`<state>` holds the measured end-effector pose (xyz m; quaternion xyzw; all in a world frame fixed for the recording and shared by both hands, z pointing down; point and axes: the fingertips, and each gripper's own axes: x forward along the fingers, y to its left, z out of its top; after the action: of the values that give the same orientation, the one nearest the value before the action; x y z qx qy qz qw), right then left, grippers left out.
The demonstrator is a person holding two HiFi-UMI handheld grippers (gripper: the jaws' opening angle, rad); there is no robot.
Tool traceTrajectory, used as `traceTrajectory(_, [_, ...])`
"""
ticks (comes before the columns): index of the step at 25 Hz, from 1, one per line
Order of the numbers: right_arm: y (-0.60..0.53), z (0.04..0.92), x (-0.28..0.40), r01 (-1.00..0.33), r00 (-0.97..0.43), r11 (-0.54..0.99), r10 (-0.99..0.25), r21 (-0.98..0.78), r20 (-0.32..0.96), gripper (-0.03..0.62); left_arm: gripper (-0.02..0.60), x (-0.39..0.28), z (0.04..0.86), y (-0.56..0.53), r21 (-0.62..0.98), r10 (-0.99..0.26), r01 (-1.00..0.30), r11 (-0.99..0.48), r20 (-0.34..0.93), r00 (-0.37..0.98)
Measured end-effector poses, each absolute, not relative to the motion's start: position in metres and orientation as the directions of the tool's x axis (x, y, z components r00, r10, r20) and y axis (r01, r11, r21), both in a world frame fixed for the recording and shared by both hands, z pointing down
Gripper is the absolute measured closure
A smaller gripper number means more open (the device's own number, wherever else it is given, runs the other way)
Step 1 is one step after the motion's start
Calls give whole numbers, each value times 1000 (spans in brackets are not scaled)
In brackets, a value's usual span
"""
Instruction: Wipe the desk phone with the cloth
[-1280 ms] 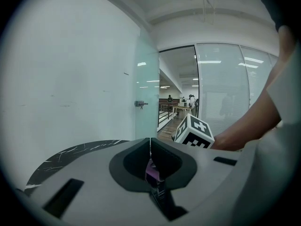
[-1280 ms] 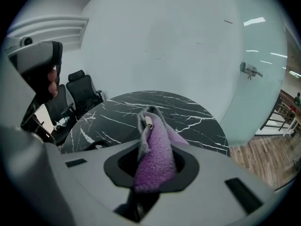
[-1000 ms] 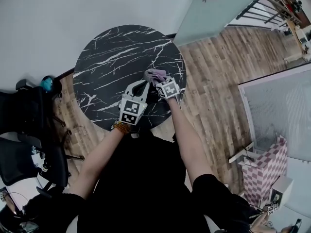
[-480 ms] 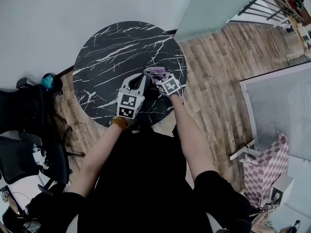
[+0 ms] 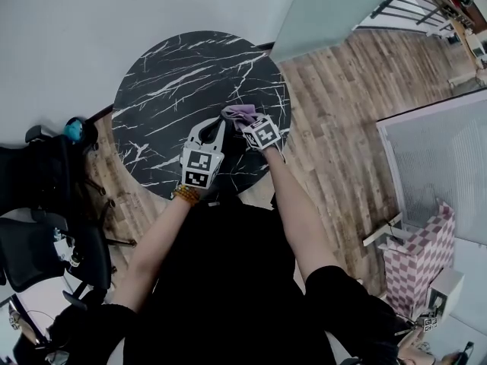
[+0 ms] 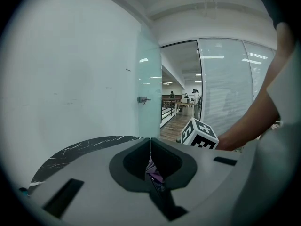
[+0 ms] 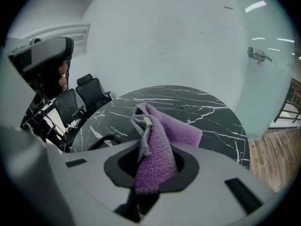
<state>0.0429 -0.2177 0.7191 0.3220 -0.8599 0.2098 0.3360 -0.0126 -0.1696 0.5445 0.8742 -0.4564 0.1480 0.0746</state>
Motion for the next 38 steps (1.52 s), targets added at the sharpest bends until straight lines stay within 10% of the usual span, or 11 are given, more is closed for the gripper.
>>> traceTrajectory(38, [-194, 728, 38, -750, -573, 625, -448, -217, 686, 520, 561, -10, 560, -160, 22, -763, -822, -569, 358, 538])
